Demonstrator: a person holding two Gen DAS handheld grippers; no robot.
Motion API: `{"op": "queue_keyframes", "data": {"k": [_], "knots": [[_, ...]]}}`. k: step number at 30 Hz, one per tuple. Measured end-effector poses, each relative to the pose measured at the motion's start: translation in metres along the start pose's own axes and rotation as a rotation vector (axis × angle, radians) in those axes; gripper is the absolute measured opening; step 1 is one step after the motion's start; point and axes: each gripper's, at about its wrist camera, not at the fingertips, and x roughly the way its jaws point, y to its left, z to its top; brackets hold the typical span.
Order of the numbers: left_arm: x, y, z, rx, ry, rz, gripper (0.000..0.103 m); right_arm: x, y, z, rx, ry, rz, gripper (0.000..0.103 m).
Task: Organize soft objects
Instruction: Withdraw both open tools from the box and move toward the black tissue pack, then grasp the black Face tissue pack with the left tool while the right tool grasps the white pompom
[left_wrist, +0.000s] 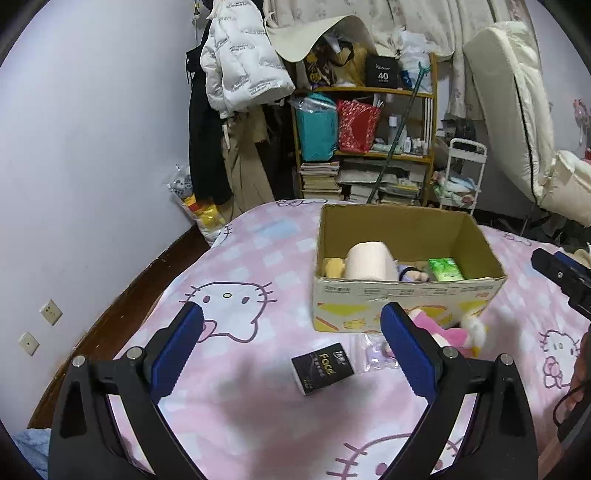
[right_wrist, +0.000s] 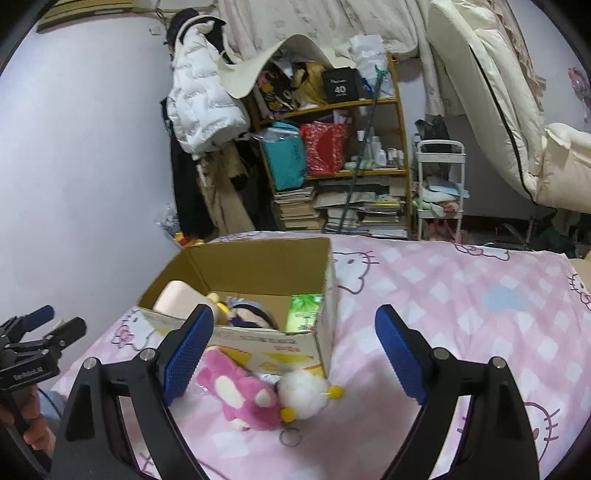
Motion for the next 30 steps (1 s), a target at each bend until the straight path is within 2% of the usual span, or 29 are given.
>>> {"op": "queue_keyframes", "data": {"k": [3, 14, 20, 24, 30], "knots": [[0.015, 0.003, 0.001, -0.019, 0.046, -0.029, 0.096, 0.013, -0.004, -0.001, 0.016, 0.033, 0.000, 0.093], [0.072, -0.005, 0.000, -0.023, 0.197, -0.053, 0.096, 0.056, -0.014, -0.014, 0.052, 0.178, 0.007, 0.093], [0.097, -0.012, -0.005, 0.009, 0.253, -0.032, 0.096, 0.072, -0.015, -0.021, 0.039, 0.235, -0.008, 0.093], [0.111, -0.015, -0.010, 0.007, 0.297, -0.047, 0.096, 0.084, -0.018, -0.026, 0.044, 0.286, -0.015, 0.093], [0.135, -0.020, -0.023, -0.006, 0.396, -0.058, 0.096, 0.098, -0.019, -0.034, 0.034, 0.345, -0.027, 0.093]]}}
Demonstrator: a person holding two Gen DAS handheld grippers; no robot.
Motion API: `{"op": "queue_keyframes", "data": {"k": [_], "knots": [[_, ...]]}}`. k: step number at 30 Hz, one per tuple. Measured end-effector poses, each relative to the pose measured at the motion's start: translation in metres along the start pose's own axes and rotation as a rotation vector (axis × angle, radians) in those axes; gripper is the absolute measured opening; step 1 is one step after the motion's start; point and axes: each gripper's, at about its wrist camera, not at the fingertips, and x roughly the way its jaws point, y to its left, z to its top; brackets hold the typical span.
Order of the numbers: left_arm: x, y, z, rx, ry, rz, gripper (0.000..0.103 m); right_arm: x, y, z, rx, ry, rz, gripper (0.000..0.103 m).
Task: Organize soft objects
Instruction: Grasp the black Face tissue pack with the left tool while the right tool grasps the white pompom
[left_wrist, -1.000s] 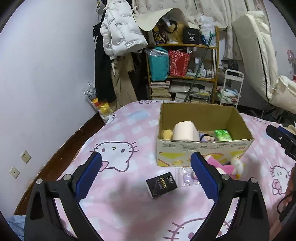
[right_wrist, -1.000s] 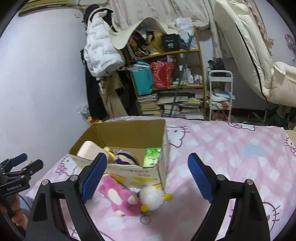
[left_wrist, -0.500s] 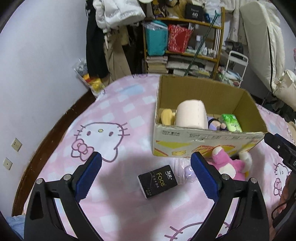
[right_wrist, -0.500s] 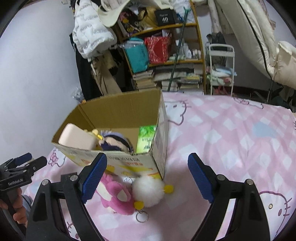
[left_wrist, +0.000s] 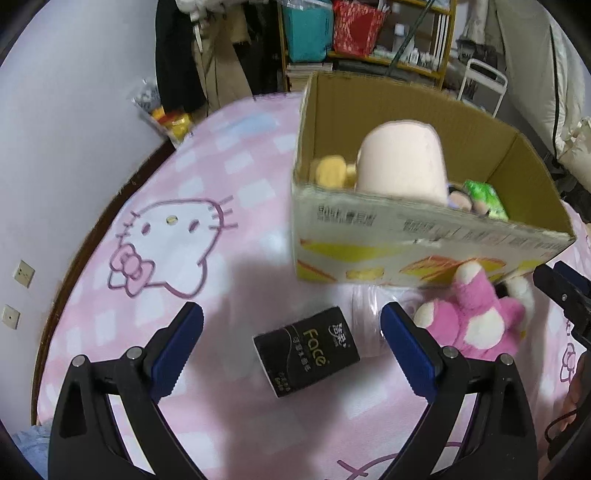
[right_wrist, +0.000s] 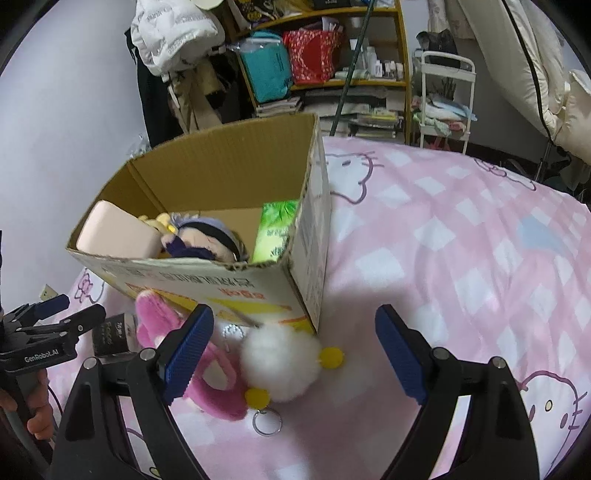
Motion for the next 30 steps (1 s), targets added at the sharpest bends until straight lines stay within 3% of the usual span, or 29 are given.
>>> {"op": "queue_keyframes", "data": {"k": [7, 13, 18, 19, 22, 30], "knots": [[0.027, -0.005, -0.005, 0.017, 0.104, 0.026, 0.096, 0.020, -0.004, -0.004, 0.006, 0.080, -0.021, 0.093], [0.039, -0.005, -0.007, 0.009, 0.144, 0.021, 0.096, 0.031, -0.007, -0.007, 0.027, 0.136, -0.007, 0.093], [0.045, -0.004, -0.009, -0.001, 0.164, -0.002, 0.095, 0.039, -0.010, -0.009, 0.048, 0.179, -0.008, 0.079], [0.045, -0.004, -0.010, -0.005, 0.165, -0.007, 0.094, 0.039, -0.010, -0.009, 0.048, 0.182, -0.002, 0.078], [0.048, 0.000, -0.010, -0.020, 0.178, -0.036, 0.077, 0.039, -0.009, -0.010, 0.055, 0.189, 0.015, 0.071], [0.047, 0.001, -0.012, -0.022, 0.175, -0.038, 0.073, 0.039, -0.010, -0.011, 0.063, 0.204, 0.028, 0.068]]}}
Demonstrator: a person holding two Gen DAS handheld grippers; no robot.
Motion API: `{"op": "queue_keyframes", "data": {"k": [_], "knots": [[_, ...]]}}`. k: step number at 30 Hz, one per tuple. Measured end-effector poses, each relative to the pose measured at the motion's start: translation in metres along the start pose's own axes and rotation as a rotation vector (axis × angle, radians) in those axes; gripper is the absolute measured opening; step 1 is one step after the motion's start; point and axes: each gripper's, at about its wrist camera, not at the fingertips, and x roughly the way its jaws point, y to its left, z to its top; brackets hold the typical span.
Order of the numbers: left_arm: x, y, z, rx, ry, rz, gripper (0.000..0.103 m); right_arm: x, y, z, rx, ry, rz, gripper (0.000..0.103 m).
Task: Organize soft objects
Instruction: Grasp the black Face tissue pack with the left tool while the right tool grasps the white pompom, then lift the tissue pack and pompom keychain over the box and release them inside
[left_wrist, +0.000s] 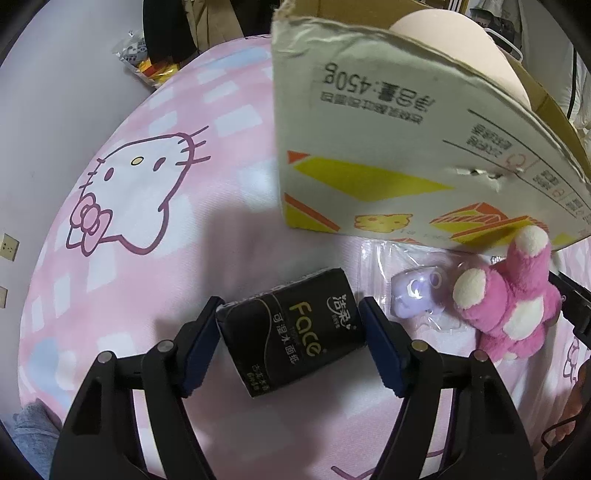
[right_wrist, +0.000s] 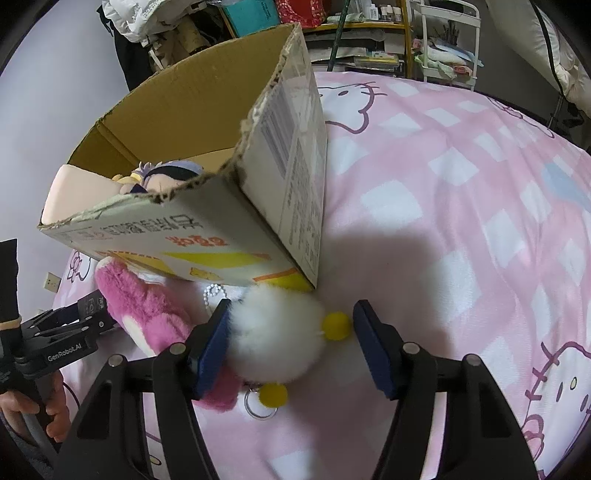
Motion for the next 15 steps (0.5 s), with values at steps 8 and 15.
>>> {"op": "queue_keyframes", "data": {"k": [8, 15], "knots": [[-0.015, 0.000, -0.009, -0.015, -0.024, 0.004, 0.073, -0.002, 0.001, -0.005, 0.006, 0.023, 0.023, 0.055], [-0.032, -0.001, -0.012, -0.019, -0.083, 0.000, 0.073, -0.006, 0.001, -0.007, 0.011, 0.017, 0.027, 0.050]]}}
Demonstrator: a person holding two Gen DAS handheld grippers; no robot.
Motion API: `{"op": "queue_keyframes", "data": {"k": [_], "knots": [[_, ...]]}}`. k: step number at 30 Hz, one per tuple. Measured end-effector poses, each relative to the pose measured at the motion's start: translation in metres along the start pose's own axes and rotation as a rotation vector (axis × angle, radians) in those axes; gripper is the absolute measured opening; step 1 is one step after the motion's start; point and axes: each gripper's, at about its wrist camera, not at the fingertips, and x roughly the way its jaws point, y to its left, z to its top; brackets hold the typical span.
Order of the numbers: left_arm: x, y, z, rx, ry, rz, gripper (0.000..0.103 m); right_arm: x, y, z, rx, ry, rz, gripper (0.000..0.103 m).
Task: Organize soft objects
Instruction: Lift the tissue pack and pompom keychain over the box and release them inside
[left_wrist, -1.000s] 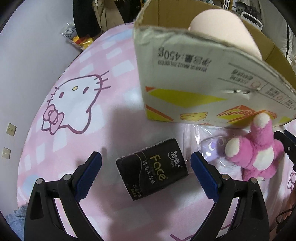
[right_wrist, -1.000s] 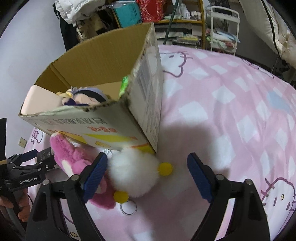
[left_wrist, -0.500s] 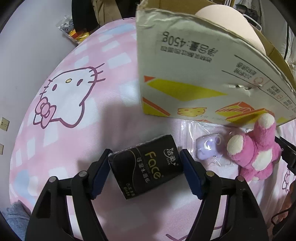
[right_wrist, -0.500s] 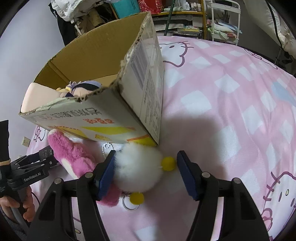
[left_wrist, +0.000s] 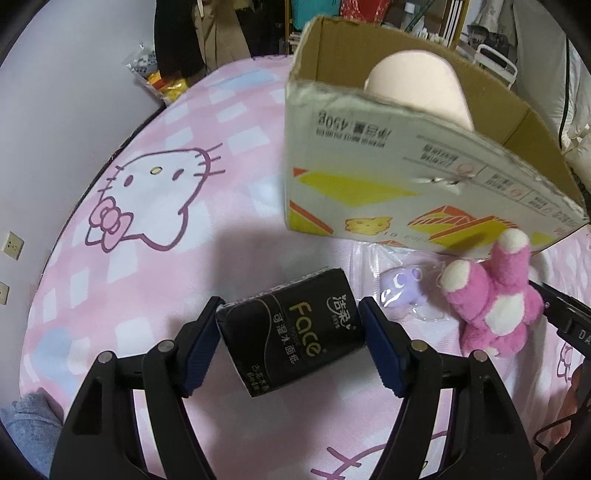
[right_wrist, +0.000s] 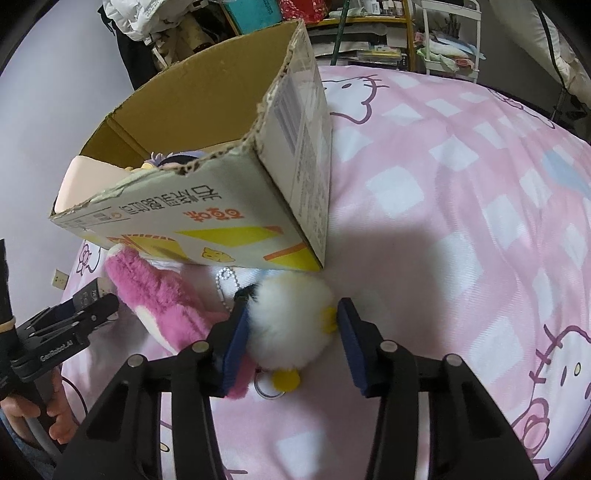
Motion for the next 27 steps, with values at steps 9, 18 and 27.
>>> {"op": "queue_keyframes", "data": {"k": [9, 18, 27], "knots": [[-0.022, -0.001, -0.008, 0.013, -0.067, -0.001, 0.073, -0.003, -0.007, -0.003, 0.027, -0.021, 0.022, 0.050], [-0.042, 0.002, -0.014, -0.005, -0.131, 0.003, 0.073, -0.004, -0.013, -0.006, 0.051, -0.026, 0.028, 0.050], [-0.067, -0.005, -0.018, 0.027, -0.212, 0.014, 0.073, -0.004, -0.015, -0.003, 0.065, -0.033, 0.043, 0.051]]}}
